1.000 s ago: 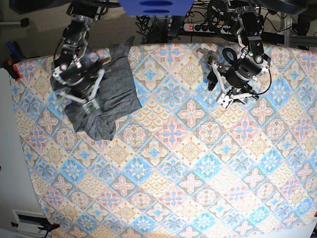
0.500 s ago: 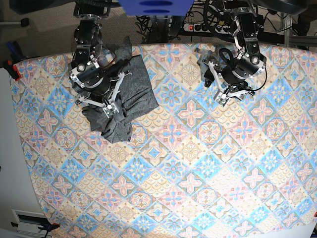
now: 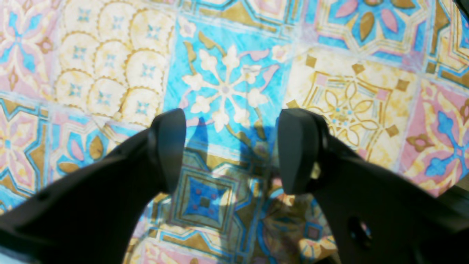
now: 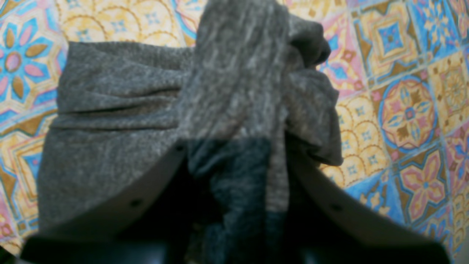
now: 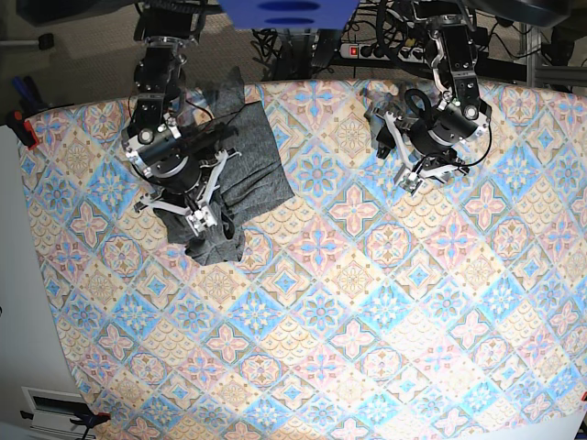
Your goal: Layout the t-shirt on the table in an organized manner, then fold the t-shirt properly
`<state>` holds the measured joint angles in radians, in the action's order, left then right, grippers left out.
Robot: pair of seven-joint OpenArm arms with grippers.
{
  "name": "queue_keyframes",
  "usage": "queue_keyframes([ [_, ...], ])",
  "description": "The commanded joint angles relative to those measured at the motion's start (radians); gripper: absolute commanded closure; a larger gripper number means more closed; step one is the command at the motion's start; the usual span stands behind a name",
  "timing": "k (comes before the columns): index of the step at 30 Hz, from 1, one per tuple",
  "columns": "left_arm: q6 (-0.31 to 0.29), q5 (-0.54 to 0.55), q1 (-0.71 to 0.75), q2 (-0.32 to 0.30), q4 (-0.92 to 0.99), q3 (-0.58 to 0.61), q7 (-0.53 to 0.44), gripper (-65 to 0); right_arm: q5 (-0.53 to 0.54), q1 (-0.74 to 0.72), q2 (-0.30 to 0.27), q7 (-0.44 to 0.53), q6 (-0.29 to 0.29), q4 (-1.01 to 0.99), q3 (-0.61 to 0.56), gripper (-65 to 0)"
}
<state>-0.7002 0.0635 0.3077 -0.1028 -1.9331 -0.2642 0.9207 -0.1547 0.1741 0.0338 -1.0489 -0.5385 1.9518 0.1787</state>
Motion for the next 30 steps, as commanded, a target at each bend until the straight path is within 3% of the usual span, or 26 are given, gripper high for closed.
queue_keyframes([
  [1, 0.002, 0.009, -0.009, -0.002, -0.015, -0.001, -0.015, -36.8, 0.014, 0.011, 0.005, 0.029, -0.001, 0.021, -0.02, 0.0],
  [5, 0.002, 0.009, -0.009, -0.001, -0.015, -0.001, -0.015, -36.8, 0.014, 0.095, 0.016, 0.184, -0.001, 0.021, -0.083, 0.0],
  [10, 0.002, 0.009, -0.009, -0.001, -0.015, -0.001, -0.015, -36.8, 0.013, 0.187, 0.073, 0.348, -0.001, 0.021, -0.104, 0.0],
  [16, 0.002, 0.009, -0.009, -0.001, -0.015, -0.001, -0.015, -36.8, 0.013, 0.262, 0.074, 0.551, -0.001, 0.016, -0.106, 0.0],
  [21, 0.002, 0.009, -0.009, -0.001, -0.015, -0.001, -0.013, -36.8, 0.011, 0.269, 0.071, 0.572, -0.001, 0.008, -0.115, 0.0],
  [25, 0.002, 0.009, -0.009, -0.001, -0.015, -0.001, -0.013, -36.8, 0.011, 0.27, 0.068, 0.574, -0.001, 0.008, -0.192, -0.1],
  [30, 0.002, 0.009, -0.009, 0.001, -0.015, -0.001, -0.013, -36.8, 0.011, 0.275, 0.021, 0.58, -0.001, 0.008, -0.262, -23.9],
])
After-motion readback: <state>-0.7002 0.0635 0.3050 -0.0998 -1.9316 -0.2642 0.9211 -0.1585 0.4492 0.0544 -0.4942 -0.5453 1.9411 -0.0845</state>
